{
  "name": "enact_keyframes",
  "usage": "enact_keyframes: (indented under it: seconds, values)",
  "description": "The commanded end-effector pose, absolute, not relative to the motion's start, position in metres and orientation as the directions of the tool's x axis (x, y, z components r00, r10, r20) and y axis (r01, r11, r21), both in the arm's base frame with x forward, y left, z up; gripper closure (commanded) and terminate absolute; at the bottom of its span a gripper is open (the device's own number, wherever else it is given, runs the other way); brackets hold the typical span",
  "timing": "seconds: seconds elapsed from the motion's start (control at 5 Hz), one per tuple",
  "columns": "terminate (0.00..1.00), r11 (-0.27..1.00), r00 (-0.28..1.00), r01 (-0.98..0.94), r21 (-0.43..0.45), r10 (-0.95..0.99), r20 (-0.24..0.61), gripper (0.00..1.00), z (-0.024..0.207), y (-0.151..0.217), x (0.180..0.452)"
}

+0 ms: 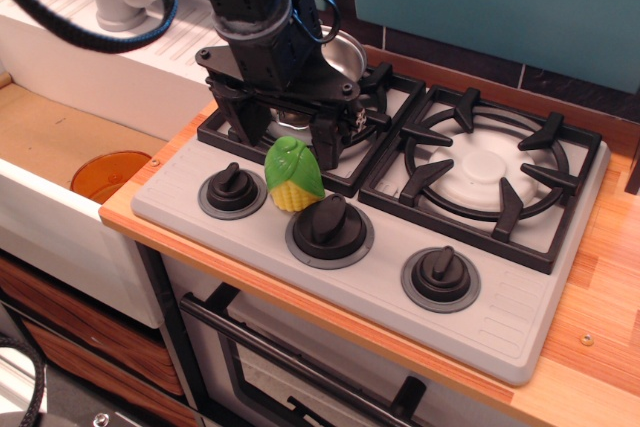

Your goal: Put corncob in pot or pan an put pot or pan on stove

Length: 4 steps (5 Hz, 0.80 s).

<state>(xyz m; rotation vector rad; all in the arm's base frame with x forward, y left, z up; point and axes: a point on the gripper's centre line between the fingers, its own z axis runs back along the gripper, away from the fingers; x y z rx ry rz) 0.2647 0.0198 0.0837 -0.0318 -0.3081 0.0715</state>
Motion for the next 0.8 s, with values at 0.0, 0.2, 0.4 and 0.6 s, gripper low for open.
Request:
enact_keyframes:
  seconds: [0.0,0.2,0.4,0.6]
  values:
    - [0.00,0.997,0.950,-0.065,-0.042,0.075,0.302,0.00,0.084,0.020,0.265]
    - [0.00,0.997,0.934,-0.060,-0.040,0.070,0.349,0.00,0.068,0.020,0.268]
    - [0.00,0.998,0.912,-0.044,-0.043,0.058,0.406,0.00,0.052,0.020,0.274]
    - [0.00,0.999,0.899,-0.033,-0.041,0.047,0.435,0.00,0.043,0.022,0.278]
